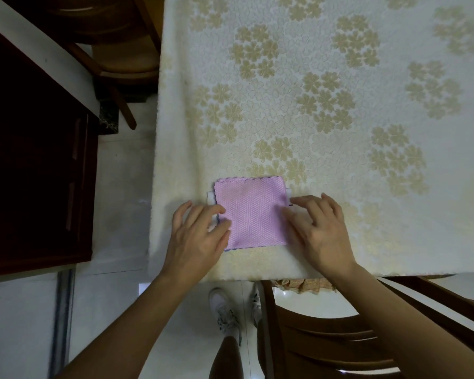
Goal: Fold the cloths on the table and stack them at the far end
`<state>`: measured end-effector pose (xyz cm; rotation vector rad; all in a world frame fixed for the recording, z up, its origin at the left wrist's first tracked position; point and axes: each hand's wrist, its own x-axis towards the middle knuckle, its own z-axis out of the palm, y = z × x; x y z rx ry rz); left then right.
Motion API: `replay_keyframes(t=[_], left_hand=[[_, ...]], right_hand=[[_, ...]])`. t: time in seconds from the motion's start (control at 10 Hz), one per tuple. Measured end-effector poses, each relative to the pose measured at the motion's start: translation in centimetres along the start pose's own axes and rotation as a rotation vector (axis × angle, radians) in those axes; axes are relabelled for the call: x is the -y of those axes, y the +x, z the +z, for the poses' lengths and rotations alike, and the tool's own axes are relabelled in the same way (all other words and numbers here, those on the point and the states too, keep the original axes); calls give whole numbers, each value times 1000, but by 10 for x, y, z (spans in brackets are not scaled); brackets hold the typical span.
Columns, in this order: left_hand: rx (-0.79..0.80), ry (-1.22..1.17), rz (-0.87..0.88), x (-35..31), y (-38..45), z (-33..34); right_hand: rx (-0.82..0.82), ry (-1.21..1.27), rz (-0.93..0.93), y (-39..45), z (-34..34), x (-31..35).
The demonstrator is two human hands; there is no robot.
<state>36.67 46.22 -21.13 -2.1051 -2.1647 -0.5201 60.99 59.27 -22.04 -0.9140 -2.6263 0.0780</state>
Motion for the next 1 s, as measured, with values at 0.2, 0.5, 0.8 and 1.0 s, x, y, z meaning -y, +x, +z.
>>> replay_keyframes(t=[0.2, 0.5, 0.8, 1.0], left_hand=[[110, 7, 48, -9, -12, 18], [249, 58, -120, -34, 33, 23], [414, 145, -156, -21, 31, 57], [399, 155, -187, -19, 40, 25]], right_hand=[[153, -87, -66, -27, 20, 2], [211, 16, 55, 22, 22, 34], [423, -22, 135, 22, 50, 24], [438, -19, 166, 30, 26, 26]])
